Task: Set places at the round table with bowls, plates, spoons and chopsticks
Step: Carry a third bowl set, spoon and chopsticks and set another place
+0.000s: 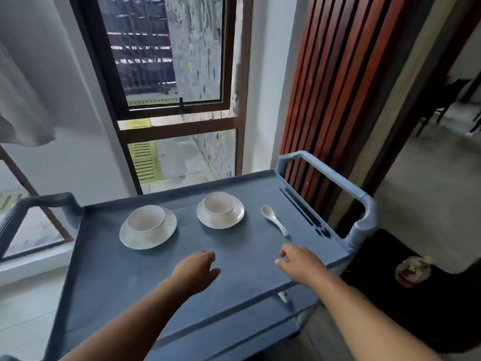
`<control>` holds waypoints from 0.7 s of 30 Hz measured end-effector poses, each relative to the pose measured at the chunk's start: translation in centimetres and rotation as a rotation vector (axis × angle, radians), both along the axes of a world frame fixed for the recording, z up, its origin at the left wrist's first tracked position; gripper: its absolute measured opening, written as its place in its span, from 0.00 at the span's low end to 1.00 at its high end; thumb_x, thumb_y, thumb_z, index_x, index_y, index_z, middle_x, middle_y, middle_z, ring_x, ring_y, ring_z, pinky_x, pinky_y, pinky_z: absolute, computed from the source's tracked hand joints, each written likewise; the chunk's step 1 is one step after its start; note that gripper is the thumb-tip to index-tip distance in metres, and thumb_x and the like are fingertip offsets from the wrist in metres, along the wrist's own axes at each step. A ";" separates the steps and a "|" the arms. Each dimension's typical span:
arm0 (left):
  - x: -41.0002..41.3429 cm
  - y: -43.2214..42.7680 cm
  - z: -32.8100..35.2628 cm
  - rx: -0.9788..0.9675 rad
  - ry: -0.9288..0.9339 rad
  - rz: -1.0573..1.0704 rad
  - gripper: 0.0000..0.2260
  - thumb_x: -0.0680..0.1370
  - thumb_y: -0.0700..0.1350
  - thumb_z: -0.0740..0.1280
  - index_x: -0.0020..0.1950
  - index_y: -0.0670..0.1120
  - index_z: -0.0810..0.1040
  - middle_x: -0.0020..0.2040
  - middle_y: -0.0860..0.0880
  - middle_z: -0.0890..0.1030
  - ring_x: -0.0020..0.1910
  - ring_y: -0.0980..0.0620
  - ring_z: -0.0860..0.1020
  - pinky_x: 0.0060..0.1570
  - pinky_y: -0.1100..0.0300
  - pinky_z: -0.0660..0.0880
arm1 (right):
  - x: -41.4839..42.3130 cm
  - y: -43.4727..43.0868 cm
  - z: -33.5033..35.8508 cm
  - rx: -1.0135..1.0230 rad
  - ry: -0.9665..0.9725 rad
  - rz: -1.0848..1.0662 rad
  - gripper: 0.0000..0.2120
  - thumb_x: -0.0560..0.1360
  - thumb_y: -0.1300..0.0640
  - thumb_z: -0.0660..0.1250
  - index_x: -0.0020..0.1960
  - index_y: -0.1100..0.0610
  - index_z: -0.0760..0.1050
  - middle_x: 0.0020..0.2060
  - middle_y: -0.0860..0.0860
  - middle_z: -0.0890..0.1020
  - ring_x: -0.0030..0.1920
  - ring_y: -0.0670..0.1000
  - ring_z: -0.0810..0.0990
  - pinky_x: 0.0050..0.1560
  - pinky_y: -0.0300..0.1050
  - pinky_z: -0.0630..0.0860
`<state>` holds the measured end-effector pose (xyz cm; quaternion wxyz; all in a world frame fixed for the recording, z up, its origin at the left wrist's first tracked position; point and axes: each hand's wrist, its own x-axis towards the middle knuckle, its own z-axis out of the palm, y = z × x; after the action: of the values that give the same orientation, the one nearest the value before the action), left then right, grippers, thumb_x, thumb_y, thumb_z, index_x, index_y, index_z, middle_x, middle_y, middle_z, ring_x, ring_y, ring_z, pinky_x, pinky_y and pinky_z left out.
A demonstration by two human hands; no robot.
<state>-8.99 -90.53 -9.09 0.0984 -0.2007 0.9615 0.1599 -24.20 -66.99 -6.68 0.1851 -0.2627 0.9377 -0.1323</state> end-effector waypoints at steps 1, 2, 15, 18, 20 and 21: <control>-1.5 -1.2 -0.7 0.007 0.000 0.024 0.19 0.80 0.57 0.63 0.65 0.46 0.75 0.63 0.47 0.80 0.61 0.45 0.78 0.58 0.53 0.76 | -1.9 -1.2 -0.4 -0.003 0.018 0.008 0.14 0.77 0.45 0.62 0.52 0.56 0.73 0.46 0.52 0.80 0.47 0.56 0.79 0.47 0.50 0.76; -2.9 -2.3 -1.4 0.014 0.000 0.052 0.19 0.80 0.57 0.63 0.65 0.47 0.75 0.62 0.47 0.80 0.61 0.45 0.78 0.57 0.52 0.76 | -3.8 -2.5 -0.9 -0.009 0.038 0.011 0.14 0.78 0.45 0.62 0.52 0.56 0.73 0.46 0.52 0.80 0.46 0.55 0.79 0.46 0.50 0.77; -14.2 -13.0 -6.8 0.344 0.143 0.682 0.14 0.79 0.55 0.66 0.58 0.46 0.74 0.44 0.44 0.85 0.38 0.46 0.84 0.39 0.53 0.80 | -18.6 -9.8 -6.3 0.067 0.077 -0.045 0.16 0.76 0.43 0.68 0.47 0.52 0.65 0.49 0.50 0.78 0.50 0.56 0.79 0.40 0.47 0.70; -15.4 -12.8 -7.3 0.560 0.238 0.807 0.10 0.78 0.48 0.70 0.56 0.46 0.76 0.40 0.44 0.85 0.26 0.52 0.84 0.29 0.57 0.81 | -19.8 -9.7 -7.5 0.105 0.019 -0.037 0.16 0.76 0.43 0.68 0.44 0.52 0.64 0.48 0.50 0.79 0.50 0.55 0.78 0.41 0.47 0.70; -15.8 -12.5 -7.6 0.606 0.287 0.863 0.08 0.77 0.44 0.70 0.55 0.46 0.77 0.39 0.45 0.85 0.25 0.52 0.84 0.27 0.59 0.80 | -20.3 -9.6 -8.0 0.116 -0.009 -0.009 0.15 0.76 0.44 0.67 0.42 0.51 0.65 0.44 0.49 0.79 0.46 0.55 0.78 0.41 0.48 0.71; -15.9 -12.4 -7.8 0.611 0.303 0.885 0.08 0.76 0.42 0.70 0.55 0.46 0.78 0.40 0.45 0.85 0.26 0.52 0.84 0.28 0.59 0.80 | -20.4 -9.5 -8.2 0.113 -0.012 -0.002 0.15 0.76 0.44 0.66 0.41 0.51 0.66 0.42 0.49 0.79 0.45 0.54 0.78 0.40 0.48 0.71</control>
<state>-24.87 -102.92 -16.93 -0.0636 -0.5224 0.6990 0.4843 -44.60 -76.53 -14.91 0.2051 -0.2502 0.9428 -0.0806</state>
